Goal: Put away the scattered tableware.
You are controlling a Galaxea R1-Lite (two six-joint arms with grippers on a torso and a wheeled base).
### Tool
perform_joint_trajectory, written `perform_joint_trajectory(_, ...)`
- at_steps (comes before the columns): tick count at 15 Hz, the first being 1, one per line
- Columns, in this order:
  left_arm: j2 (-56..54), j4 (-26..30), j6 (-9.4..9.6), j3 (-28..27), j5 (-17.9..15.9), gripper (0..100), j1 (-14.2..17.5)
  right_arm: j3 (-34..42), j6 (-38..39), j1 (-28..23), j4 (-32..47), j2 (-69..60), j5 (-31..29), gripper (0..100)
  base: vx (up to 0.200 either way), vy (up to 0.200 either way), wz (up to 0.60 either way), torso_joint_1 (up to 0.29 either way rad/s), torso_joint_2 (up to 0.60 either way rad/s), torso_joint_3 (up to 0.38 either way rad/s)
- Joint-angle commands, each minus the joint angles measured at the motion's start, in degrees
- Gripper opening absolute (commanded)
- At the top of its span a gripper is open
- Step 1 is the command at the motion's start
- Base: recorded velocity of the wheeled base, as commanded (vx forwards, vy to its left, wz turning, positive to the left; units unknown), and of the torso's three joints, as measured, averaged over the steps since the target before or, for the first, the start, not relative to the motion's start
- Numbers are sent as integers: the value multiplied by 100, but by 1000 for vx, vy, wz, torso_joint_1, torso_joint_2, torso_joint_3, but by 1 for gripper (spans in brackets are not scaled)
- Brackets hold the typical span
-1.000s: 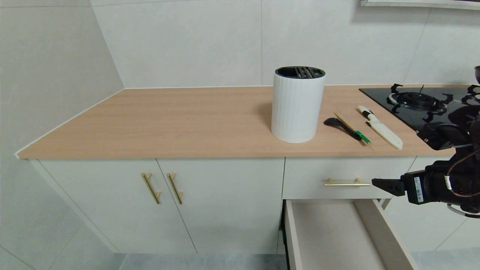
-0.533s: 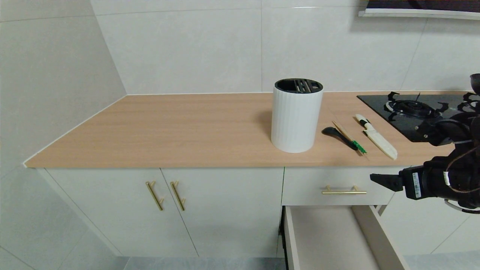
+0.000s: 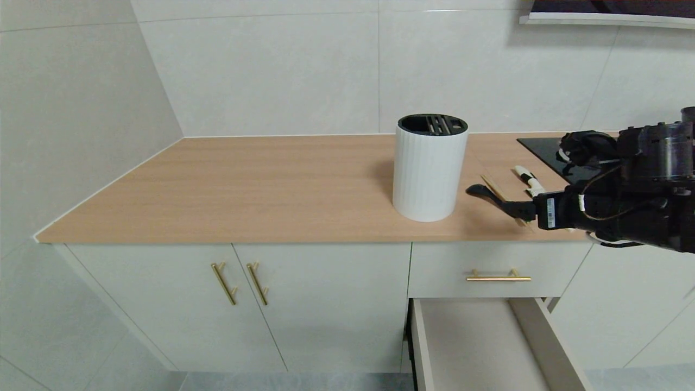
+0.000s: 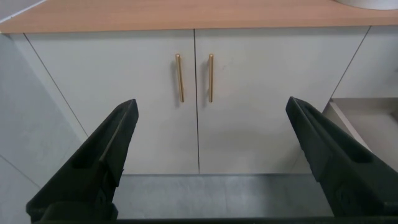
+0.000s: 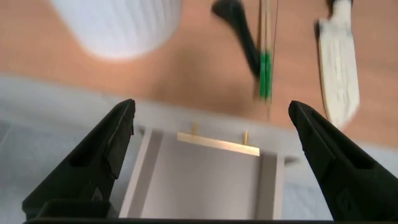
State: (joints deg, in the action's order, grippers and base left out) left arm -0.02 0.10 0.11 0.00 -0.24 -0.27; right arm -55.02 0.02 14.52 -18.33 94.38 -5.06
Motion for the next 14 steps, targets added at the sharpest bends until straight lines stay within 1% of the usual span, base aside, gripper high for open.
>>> perform_joint_trajectory(1,2,-1,7,0,-2,100,0,-18,-2,-213,-285,529,-57,100,0,0,0,0,0,0)
perform_joint_trajectory(3,2,-1,7,0,-2,100,0,-35,-20,-468,-689,836,-162,100,0,0,0,0,0,0)
perform_joint_trajectory(4,2,-1,-2,0,-2,100,0,-44,-38,-529,-733,977,-162,100,0,0,0,0,0,0)
perform_joint_trajectory(7,2,-1,7,0,-2,100,0,-159,-20,-608,-733,1258,-153,100,0,0,0,0,0,0)
perform_joint_trajectory(11,2,-1,7,0,-2,100,0,-220,-20,-722,-1375,1777,-224,100,0,0,0,0,0,0)
perform_joint_trajectory(14,2,-1,-2,0,-2,100,0,-229,-20,-731,-1436,1900,-294,100,0,0,0,0,0,0)
